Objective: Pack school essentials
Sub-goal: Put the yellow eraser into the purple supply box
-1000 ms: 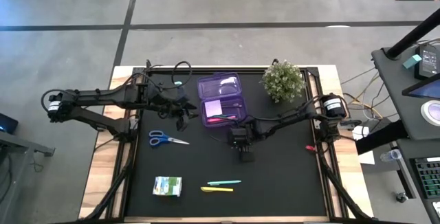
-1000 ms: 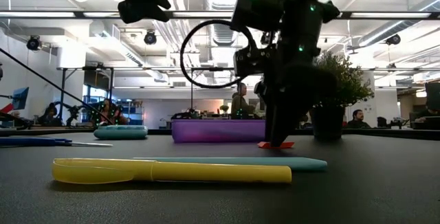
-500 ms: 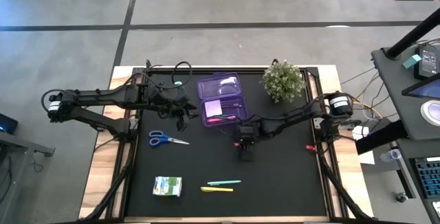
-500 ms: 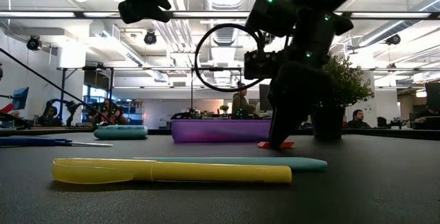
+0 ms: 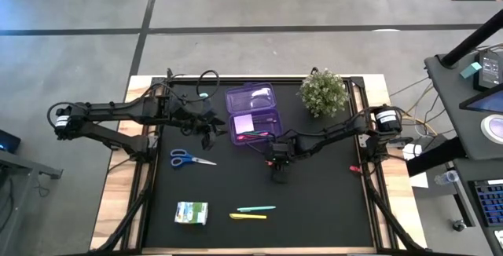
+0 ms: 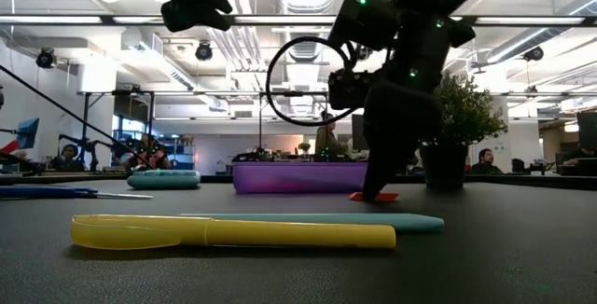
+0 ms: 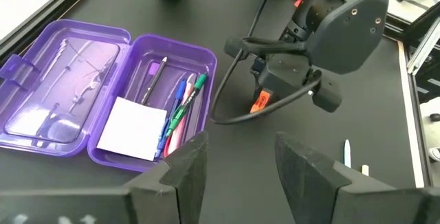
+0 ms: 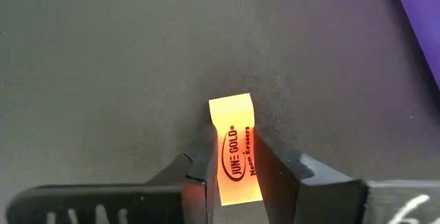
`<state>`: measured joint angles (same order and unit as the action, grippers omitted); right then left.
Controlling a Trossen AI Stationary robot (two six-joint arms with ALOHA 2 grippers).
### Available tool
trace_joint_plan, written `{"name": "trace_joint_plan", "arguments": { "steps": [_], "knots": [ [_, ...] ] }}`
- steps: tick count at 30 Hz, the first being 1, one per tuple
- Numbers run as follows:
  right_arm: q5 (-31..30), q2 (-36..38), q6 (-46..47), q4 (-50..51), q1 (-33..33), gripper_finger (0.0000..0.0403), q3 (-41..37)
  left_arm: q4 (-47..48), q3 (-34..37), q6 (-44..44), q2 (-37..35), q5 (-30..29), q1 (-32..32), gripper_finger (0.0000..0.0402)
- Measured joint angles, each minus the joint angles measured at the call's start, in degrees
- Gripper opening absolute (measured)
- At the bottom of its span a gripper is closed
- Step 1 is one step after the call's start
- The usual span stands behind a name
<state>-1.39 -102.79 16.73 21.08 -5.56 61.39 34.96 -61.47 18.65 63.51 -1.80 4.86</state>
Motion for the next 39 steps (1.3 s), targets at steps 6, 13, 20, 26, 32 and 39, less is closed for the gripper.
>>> {"name": "trace_joint_plan", "arguments": {
  "steps": [6,13,20,26,32,39],
  "knots": [
    [1.0,1.7,-0.2,3.1,0.0,0.0072,4.2,0.0,0.0,0.0,0.0,0.0,0.0,0.0151],
    [-1.0,5.5,-0.2,3.8,0.4,0.0078,8.3,-0.3,0.0,0.0,0.0,-0.2,0.0,0.0151],
    [-13.1,5.5,6.3,3.6,5.6,0.0081,12.2,-0.3,0.0,0.4,0.0,-0.3,0.0,0.0151],
    [-14.3,3.9,18.1,4.3,12.3,0.0078,12.1,-0.3,0.0,0.5,0.0,-0.3,0.0,0.0151],
    [-14.2,2.4,28.8,7.0,15.4,0.0081,11.6,-0.2,0.0,0.5,0.0,-0.3,0.0,0.0151],
    [-14.2,1.6,30.2,8.4,15.7,0.0076,11.1,-0.2,0.0,0.5,0.0,-0.3,0.0,0.0151]
  ]
}}
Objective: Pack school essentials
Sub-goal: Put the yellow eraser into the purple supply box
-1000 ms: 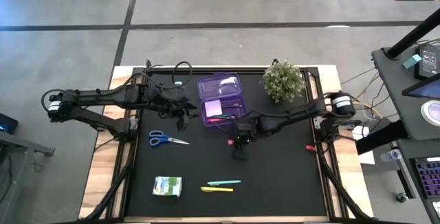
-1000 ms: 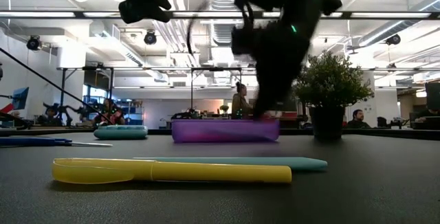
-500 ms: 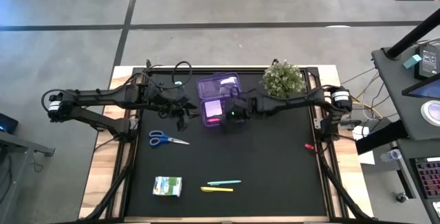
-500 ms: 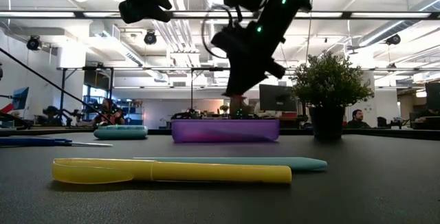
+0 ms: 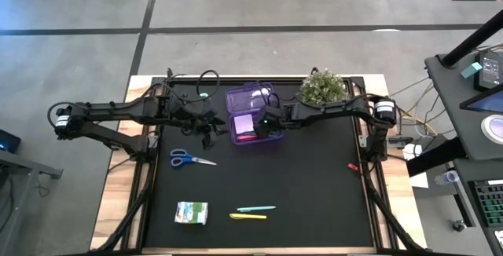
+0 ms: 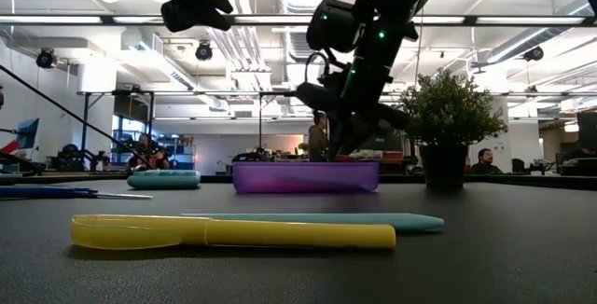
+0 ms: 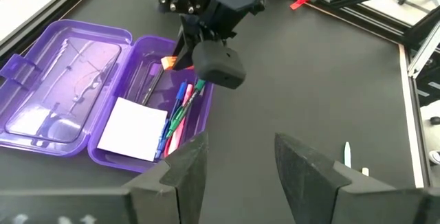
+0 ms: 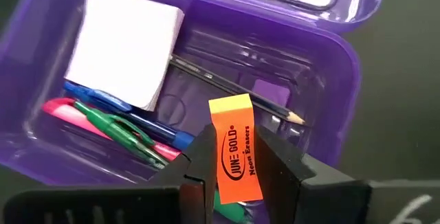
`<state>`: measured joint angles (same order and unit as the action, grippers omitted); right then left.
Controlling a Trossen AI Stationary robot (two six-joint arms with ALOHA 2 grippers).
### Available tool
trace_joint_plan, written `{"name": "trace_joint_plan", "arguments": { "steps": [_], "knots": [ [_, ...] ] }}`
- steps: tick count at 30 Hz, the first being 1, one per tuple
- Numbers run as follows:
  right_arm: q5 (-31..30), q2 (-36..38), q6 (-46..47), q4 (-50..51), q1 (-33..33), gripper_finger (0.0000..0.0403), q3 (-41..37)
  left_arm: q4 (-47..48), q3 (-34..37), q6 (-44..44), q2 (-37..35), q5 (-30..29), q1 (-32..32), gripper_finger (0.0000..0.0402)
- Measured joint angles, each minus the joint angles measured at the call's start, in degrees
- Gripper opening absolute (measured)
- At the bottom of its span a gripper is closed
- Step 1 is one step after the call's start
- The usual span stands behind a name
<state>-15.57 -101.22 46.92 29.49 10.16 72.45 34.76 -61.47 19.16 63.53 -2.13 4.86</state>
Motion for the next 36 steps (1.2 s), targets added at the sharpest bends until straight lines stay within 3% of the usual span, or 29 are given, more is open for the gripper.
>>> {"name": "trace_joint_plan", "arguments": {
  "steps": [26,36],
  "knots": [
    [-1.0,-4.6,2.0,0.3,0.0,0.0095,-1.6,0.2,0.0,0.0,0.0,0.0,0.0,0.0151],
    [-0.7,-3.5,0.0,0.7,0.0,0.0173,0.4,1.0,0.0,0.0,0.0,0.0,0.0,0.0151]
  ]
}}
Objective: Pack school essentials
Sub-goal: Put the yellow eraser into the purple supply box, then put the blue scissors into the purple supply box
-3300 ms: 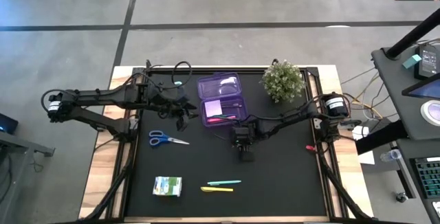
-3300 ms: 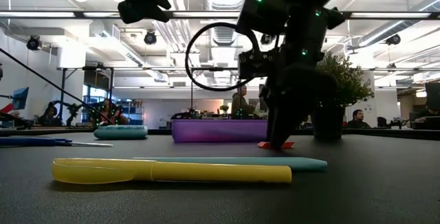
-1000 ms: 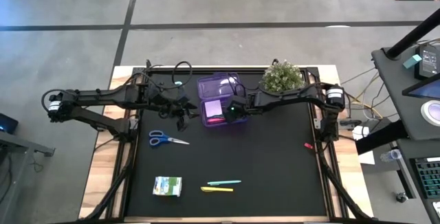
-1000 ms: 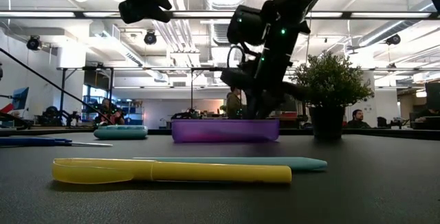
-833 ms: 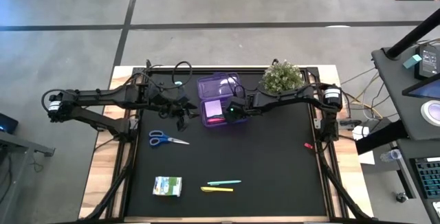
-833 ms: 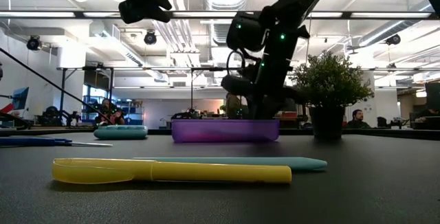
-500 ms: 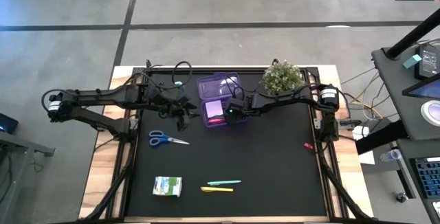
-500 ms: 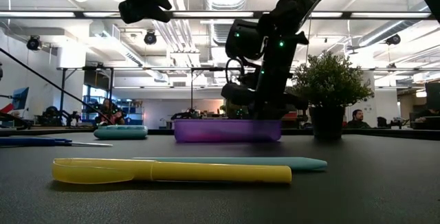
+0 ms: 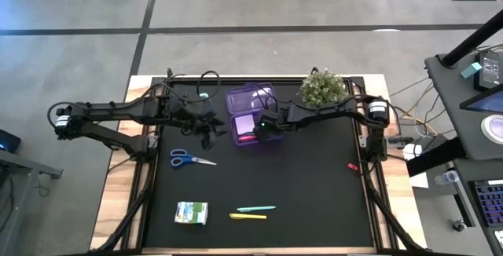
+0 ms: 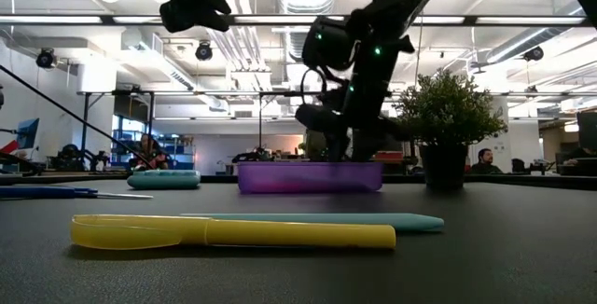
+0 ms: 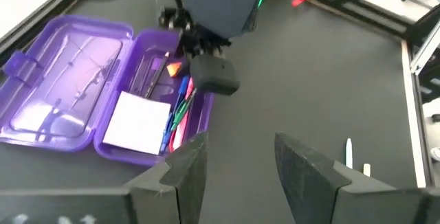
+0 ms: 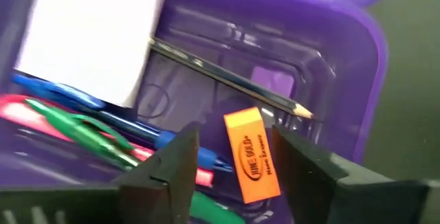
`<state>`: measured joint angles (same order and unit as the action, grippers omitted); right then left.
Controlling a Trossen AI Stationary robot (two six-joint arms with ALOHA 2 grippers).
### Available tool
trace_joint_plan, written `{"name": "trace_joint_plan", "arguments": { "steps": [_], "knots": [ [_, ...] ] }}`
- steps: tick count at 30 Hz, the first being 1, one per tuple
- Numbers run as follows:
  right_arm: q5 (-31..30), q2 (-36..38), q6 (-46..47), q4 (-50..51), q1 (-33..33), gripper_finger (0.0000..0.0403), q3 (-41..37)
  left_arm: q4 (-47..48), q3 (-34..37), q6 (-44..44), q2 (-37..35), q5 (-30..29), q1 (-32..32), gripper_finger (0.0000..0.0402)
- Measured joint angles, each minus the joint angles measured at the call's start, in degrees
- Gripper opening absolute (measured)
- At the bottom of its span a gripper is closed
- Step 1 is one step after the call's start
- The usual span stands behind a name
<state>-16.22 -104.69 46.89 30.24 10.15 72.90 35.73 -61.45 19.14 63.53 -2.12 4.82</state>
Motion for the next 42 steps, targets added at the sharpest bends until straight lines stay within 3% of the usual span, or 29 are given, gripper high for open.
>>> {"name": "trace_joint_plan", "arguments": {
  "steps": [8,17,27,33,42],
  "knots": [
    [0.2,3.1,-4.0,7.1,-2.6,0.0200,6.4,13.4,1.0,0.1,0.0,1.7,-3.3,0.0151],
    [0.1,7.8,-7.0,11.0,-12.4,0.0190,10.6,24.5,10.7,-0.3,0.4,2.0,-11.0,0.0151],
    [-0.3,9.1,-3.9,11.3,-19.6,0.0190,10.9,13.9,23.1,-3.3,4.0,1.8,-12.0,0.0151],
    [-0.3,9.1,-3.3,11.3,-21.1,0.0189,10.8,12.7,24.6,-3.1,10.4,-4.3,-12.0,0.0151],
    [-0.4,9.1,-3.5,11.4,-21.4,0.0189,10.8,11.2,24.3,-4.6,19.7,-4.3,-12.0,0.0151]
  ]
}}
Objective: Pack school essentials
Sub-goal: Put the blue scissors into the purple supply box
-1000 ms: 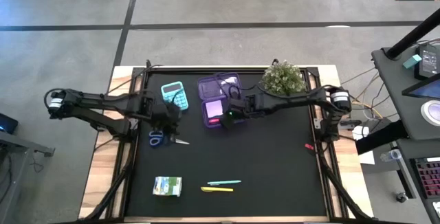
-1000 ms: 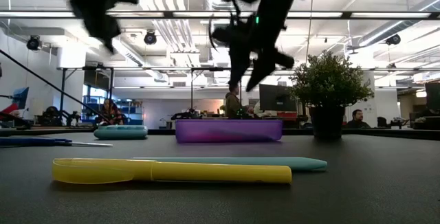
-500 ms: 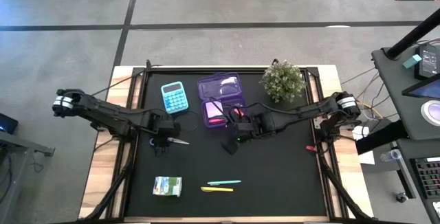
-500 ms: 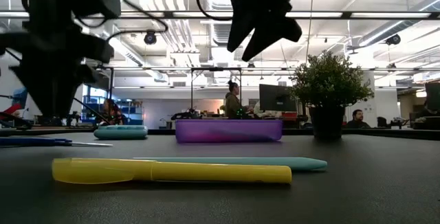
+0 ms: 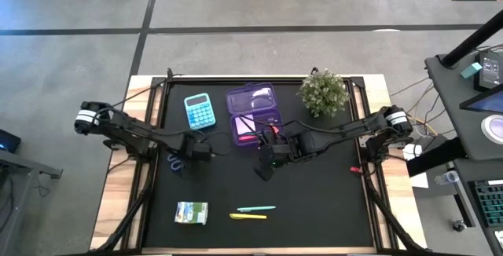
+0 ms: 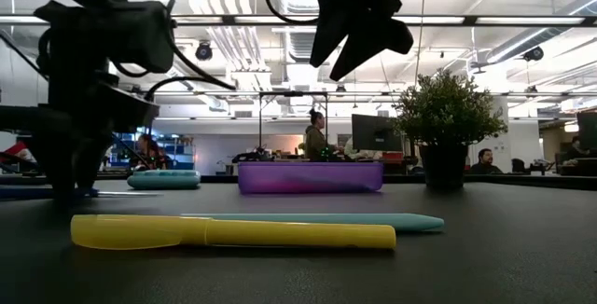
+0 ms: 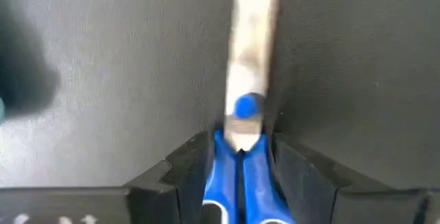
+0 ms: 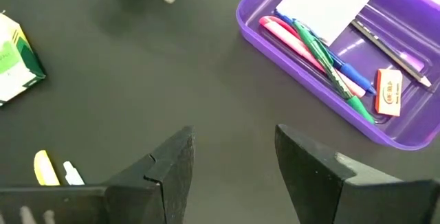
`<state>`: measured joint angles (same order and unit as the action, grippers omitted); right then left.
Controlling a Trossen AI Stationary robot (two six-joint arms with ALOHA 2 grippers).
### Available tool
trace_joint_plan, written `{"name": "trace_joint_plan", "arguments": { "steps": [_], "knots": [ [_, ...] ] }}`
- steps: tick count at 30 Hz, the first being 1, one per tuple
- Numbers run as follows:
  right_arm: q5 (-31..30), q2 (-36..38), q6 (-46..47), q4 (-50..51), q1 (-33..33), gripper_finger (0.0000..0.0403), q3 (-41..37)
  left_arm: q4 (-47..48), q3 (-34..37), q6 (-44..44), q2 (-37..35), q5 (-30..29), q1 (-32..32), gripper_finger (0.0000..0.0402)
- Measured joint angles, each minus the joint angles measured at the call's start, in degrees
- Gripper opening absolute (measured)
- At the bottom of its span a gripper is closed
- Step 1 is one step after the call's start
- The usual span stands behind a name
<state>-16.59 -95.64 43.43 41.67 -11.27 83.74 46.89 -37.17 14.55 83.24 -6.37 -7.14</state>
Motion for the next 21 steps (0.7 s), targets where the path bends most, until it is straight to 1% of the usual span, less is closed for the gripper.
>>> {"name": "trace_joint_plan", "arguments": {
  "steps": [4,7,9,13,17,21],
  "knots": [
    [0.0,0.0,-0.4,0.1,0.0,0.0189,0.0,-0.8,-0.1,-1.6,3.8,0.5,0.0,0.0151],
    [0.0,0.0,-0.4,0.1,-0.1,0.0189,0.0,-0.7,-0.4,-1.5,5.3,0.9,0.0,0.0145],
    [0.0,0.0,-0.4,0.1,-0.3,0.0189,0.0,-0.8,-0.4,-0.9,5.5,1.6,0.0,0.0128],
    [0.0,0.0,-0.4,0.1,-0.5,0.0189,0.0,-0.7,-0.4,1.7,5.2,2.6,0.3,0.0077],
    [0.0,0.0,-0.4,0.1,-0.9,0.0189,0.0,0.0,-0.8,4.5,4.7,2.8,0.5,0.0075],
    [0.5,0.0,-0.2,0.1,-1.2,0.0189,0.0,1.6,-2.4,6.5,2.1,2.9,0.6,0.0075]
  ]
}}
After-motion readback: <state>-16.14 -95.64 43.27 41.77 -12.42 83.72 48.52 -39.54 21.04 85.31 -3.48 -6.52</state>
